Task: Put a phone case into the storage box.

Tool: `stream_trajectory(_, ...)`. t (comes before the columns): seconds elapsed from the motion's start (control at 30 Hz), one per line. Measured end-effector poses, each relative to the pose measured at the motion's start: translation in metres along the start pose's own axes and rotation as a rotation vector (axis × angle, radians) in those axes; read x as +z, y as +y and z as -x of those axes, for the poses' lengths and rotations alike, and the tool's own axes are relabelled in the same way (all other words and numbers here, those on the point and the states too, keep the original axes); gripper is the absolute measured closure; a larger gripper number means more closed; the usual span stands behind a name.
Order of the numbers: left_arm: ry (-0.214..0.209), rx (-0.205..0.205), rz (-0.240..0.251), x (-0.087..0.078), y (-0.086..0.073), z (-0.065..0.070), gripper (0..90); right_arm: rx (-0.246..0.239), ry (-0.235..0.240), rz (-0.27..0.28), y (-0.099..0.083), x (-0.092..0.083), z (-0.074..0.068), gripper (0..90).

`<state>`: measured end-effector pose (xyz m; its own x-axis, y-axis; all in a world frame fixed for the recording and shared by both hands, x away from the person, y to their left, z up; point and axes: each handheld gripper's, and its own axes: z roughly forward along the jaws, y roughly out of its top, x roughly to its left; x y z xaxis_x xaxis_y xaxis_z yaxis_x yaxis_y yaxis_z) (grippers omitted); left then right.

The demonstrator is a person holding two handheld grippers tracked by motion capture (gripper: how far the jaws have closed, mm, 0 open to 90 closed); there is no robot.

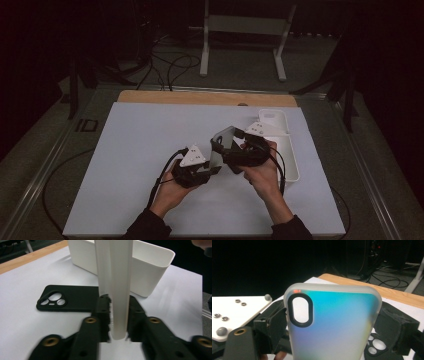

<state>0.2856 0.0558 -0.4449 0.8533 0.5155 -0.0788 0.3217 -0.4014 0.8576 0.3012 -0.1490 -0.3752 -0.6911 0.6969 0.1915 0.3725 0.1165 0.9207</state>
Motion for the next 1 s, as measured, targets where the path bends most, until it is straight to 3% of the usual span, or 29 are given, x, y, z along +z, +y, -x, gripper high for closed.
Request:
stream_trajectory(0.1,0.001,-0.001,-0.002,-0.002,0.000,-0.001,59.7,-0.003,-0.007,0.000,0.000,0.000,0.000,17.1)
stream_trajectory(0.27,0.053,-0.010,0.012,-0.012,-0.002,-0.003,42.2,-0.008,-0.019,-0.004,0.000,-0.001,0.002,17.1)
stream_trajectory(0.3,0.103,-0.015,0.020,-0.018,-0.003,-0.004,36.1,-0.009,-0.022,-0.004,0.000,-0.001,0.002,17.1)
stream_trajectory(0.4,0.139,-0.020,0.027,-0.024,-0.005,-0.006,25.7,-0.013,-0.028,-0.003,0.000,-0.001,0.002,17.1)
stream_trajectory(0.43,0.159,-0.022,0.029,-0.028,-0.006,-0.008,25.7,-0.013,-0.028,-0.003,0.000,-0.001,0.002,17.1)
stream_trajectory(0.47,0.191,-0.029,0.033,-0.034,-0.008,-0.010,19.0,-0.013,-0.029,0.001,0.000,-0.002,0.003,17.1)
stream_trajectory(0.5,0.191,-0.029,0.033,-0.034,-0.008,-0.010,16.7,-0.013,-0.029,0.001,0.000,-0.002,0.003,17.1)
stream_trajectory(0.53,0.219,-0.038,0.028,-0.039,-0.010,-0.013,14.8,-0.013,-0.035,0.002,0.001,-0.002,0.003,17.1)
stream_trajectory(0.73,0.258,-0.082,0.058,-0.058,-0.021,-0.027,4.2,-0.017,-0.040,-0.001,0.001,-0.002,0.002,17.1)
stream_trajectory(0.83,0.265,-0.081,0.063,-0.063,-0.026,-0.031,2.2,-0.018,-0.042,-0.001,0.002,-0.003,0.003,17.1)
stream_trajectory(0.87,0.292,-0.077,0.067,-0.069,-0.030,-0.033,0.7,-0.022,-0.046,0.000,0.002,-0.003,0.003,17.1)
stream_trajectory(1.0,0.320,-0.099,0.088,-0.080,-0.042,-0.039,0.3,-0.023,-0.055,0.001,0.004,-0.004,0.005,17.1)
